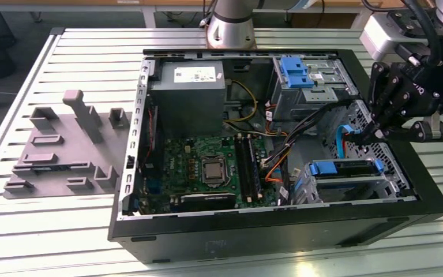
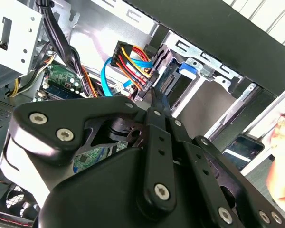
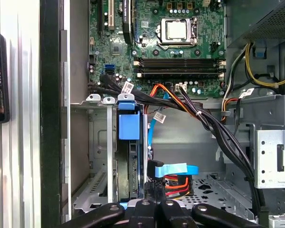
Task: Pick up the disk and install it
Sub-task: 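Insert the first disk wire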
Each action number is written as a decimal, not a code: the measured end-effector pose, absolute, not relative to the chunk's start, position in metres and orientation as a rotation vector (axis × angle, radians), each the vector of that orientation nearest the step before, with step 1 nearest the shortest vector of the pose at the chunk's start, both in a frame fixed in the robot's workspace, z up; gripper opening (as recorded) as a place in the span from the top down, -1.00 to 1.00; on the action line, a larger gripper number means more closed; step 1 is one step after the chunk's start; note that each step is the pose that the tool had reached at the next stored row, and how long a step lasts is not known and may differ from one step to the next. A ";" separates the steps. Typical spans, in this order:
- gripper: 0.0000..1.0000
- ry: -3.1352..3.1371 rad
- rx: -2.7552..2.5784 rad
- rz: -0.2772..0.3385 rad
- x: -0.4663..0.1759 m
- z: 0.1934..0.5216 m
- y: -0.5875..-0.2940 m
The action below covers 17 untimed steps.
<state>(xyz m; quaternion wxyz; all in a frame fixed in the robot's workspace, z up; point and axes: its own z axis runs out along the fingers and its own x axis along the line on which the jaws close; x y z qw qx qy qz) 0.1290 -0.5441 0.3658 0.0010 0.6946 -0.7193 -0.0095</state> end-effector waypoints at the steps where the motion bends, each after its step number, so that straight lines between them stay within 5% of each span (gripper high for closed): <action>1: 0.66 -2.258 2.181 -0.030 0.129 0.366 -0.544; 4: 0.52 -2.258 2.181 -0.030 0.129 0.366 -0.544; 17: 0.52 -2.260 2.182 -0.027 0.129 0.366 -0.544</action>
